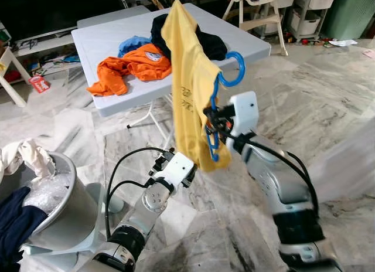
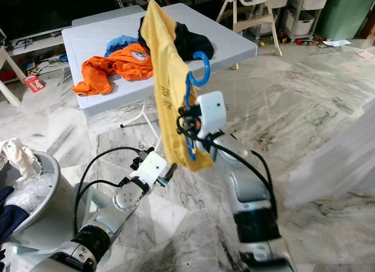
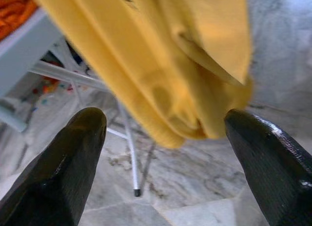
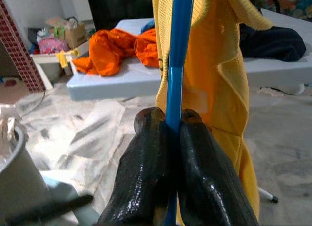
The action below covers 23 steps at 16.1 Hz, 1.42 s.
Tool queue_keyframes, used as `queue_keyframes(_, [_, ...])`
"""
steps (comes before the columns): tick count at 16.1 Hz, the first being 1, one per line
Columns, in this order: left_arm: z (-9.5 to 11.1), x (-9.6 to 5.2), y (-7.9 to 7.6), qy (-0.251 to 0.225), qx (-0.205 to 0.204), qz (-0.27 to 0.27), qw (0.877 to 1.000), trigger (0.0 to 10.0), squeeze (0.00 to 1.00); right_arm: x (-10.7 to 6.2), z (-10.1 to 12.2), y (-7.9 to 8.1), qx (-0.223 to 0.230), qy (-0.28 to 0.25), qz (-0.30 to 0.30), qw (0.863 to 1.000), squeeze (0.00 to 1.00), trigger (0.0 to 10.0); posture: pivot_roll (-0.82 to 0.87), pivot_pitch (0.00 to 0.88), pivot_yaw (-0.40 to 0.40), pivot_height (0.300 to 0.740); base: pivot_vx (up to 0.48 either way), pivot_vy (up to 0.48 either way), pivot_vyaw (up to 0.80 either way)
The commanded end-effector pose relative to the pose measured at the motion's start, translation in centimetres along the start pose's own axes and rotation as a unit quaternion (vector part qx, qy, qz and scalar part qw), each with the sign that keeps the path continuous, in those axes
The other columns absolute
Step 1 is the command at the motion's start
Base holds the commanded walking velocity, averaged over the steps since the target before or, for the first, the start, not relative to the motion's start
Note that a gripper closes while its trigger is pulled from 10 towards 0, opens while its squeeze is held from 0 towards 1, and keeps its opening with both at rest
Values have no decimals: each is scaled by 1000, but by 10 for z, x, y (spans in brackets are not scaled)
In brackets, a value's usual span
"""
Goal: Hang hanger
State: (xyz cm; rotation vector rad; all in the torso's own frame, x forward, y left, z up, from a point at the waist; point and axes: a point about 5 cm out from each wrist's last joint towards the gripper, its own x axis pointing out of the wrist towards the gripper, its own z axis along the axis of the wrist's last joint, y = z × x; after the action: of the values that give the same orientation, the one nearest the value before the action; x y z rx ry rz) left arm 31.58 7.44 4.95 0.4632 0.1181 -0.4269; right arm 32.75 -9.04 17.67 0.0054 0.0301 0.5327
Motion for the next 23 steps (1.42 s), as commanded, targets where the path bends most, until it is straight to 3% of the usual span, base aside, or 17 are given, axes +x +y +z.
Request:
queue_keyframes(1, [2,-4,19,-23,16,22,999,10000,0,-8,-4,11,-44,-13,43,998,0,0,-187,7,108,740,0,0,0])
queue_keyframes(3, [1,-7,26,-40,32,16,999,10000,0,-17,-15,9,-53,8,59,997,0,0,-177,8,111,740,0,0,0])
queue_keyframes(5, [0,-17,41,-56,76,4,996,10000,0,-28,-29,2,-62,31,68,995,0,0,-161,7,114,740,0,0,0])
queue_keyframes(9, [-6,-27,57,-53,118,-14,992,10000,0,-37,-37,-2,-79,48,106,990,0,0,-149,3,123,740,0,0,0])
queue_keyframes(12, [2,-29,60,-85,96,-39,991,10000,0,-45,-41,1,-80,57,154,983,0,0,-151,0,123,740,0,0,0])
queue_keyframes(15, [13,-27,67,-107,100,-12,989,10000,0,-52,-48,-4,-82,73,158,981,0,0,-154,0,126,740,0,0,0])
queue_keyframes(20, [14,-24,73,-108,69,8,992,10000,0,-60,-51,-5,-80,84,181,977,0,0,-159,0,133,740,0,0,0])
queue_keyframes(22, [15,-20,70,-108,39,-2,993,10000,0,-61,-51,-2,-77,86,192,975,0,0,-166,0,130,740,0,0,0])
queue_keyframes(23, [19,-17,65,-119,21,-17,993,7412,0,-61,-51,-1,-79,88,199,973,0,0,-168,0,129,740,0,0,0])
